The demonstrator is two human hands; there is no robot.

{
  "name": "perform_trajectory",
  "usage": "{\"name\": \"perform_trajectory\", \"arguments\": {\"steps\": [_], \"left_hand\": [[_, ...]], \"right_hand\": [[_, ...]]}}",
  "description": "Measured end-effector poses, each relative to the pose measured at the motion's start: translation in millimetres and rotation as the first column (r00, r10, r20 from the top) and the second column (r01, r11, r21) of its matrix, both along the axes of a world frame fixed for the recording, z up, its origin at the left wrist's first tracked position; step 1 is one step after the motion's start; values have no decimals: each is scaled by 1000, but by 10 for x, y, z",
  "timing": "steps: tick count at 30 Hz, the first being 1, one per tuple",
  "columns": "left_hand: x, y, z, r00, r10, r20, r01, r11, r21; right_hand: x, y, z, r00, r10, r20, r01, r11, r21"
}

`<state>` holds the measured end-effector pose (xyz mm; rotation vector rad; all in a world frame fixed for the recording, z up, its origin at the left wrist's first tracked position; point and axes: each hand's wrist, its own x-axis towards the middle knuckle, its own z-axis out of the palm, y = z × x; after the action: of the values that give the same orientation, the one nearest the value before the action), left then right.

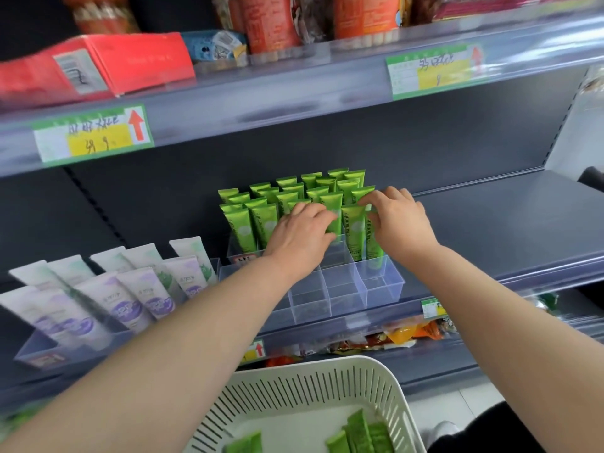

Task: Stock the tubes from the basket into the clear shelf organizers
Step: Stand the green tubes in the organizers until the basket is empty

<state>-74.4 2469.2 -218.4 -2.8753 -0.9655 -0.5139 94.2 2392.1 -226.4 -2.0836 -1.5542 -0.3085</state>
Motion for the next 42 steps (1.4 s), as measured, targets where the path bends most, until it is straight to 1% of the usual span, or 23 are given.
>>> {"name": "perform_trajectory", "arguments": {"steps": [4,8,13,16,19,22,24,28,31,34,37,42], "left_hand": [[-146,-132,-72,1000,-13,20,12,1000,9],[-443,-329,-256,999,-42,23,42,999,-10],[-933,-682,-614,998,-2,66,6,998,-69],[-1243,-862,-915,999,27,24,-25,996,-85],[-1526,-1013,-1276,998,61,-30,-65,986,-154],[-1749,-1162,-1684,989,95,-115,-123,957,-261],[-1860,-1248,-1933,982,120,-143,-161,933,-322],[-2005,-1356,-2305,962,162,-219,-242,879,-412],[-2092,-1391,-2501,943,169,-286,-288,846,-449],[-2147,-1394,-2657,937,153,-315,-294,832,-471],[-2142,-1369,-2755,943,178,-281,-302,813,-498],[-2121,-1371,-2846,948,204,-243,-305,797,-521]], "right_hand": [[-187,-131,14,996,5,94,-11,998,63],[-489,-351,-179,993,69,99,-76,995,71],[-952,-633,-689,982,180,50,-180,984,-12],[-1186,-772,-1045,978,209,30,-204,972,-118],[-1372,-890,-1378,977,212,-12,-208,950,-233],[-1487,-1006,-1724,973,220,-66,-228,892,-390],[-1541,-1082,-1939,971,211,-110,-238,834,-498],[-1601,-1200,-2287,974,172,-148,-226,677,-701],[-1621,-1236,-2484,976,195,-98,-193,555,-809],[-1634,-1230,-2650,973,212,-88,-185,500,-846],[-1636,-1183,-2777,970,225,-97,-196,475,-858],[-1637,-1146,-2944,963,262,-67,-172,400,-900]]}}
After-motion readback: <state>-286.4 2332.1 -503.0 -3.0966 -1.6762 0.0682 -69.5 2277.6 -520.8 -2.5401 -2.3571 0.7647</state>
